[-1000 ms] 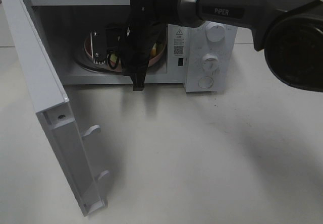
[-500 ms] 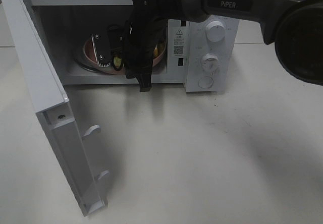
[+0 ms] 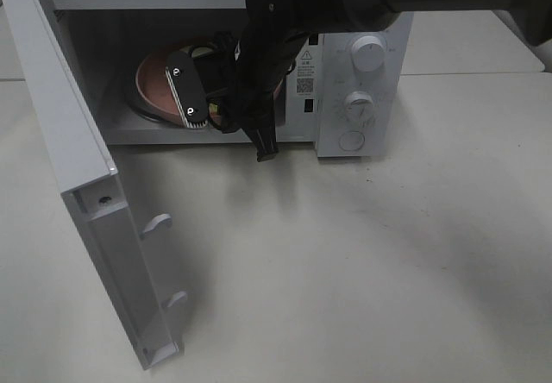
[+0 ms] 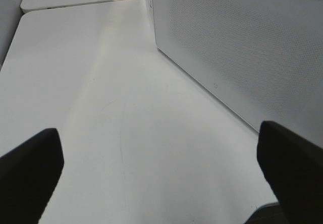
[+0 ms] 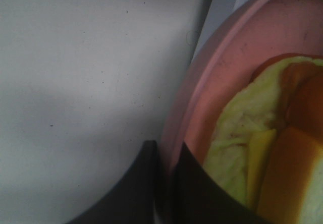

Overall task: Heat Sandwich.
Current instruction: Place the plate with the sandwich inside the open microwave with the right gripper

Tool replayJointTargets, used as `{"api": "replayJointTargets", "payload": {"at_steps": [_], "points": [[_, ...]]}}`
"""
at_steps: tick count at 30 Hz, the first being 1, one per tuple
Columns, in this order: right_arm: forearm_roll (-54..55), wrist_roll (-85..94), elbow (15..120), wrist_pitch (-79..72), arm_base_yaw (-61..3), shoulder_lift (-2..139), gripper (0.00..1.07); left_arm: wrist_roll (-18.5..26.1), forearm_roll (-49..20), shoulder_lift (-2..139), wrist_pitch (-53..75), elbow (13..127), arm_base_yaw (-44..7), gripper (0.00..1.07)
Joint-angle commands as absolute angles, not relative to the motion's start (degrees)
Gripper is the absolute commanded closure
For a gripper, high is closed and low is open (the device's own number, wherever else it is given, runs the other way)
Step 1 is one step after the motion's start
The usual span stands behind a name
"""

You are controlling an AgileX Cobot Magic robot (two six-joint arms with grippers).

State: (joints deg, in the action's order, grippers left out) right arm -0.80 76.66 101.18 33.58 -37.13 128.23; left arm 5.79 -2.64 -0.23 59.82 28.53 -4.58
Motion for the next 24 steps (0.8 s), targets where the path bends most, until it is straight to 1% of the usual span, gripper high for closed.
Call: {"api": "replayJointTargets", "payload": {"at_steps": [1, 13, 24], "points": [[-0.97, 79.18, 97.35, 29.34, -37.76, 124.85, 1.07, 5.61, -2.86, -1.55, 58.9, 28.36, -4.47, 0.05], [-1.03, 82.39, 89.04, 27.79, -38.16, 119.29, 1.07, 5.61, -2.86, -1.55, 58.9, 28.36, -4.47, 0.05], [-1.03, 85.37, 79.13, 26.87, -38.16, 111.38, 1.07, 5.61, -2.86, -1.55, 58.9, 28.36, -4.47, 0.05]]}}
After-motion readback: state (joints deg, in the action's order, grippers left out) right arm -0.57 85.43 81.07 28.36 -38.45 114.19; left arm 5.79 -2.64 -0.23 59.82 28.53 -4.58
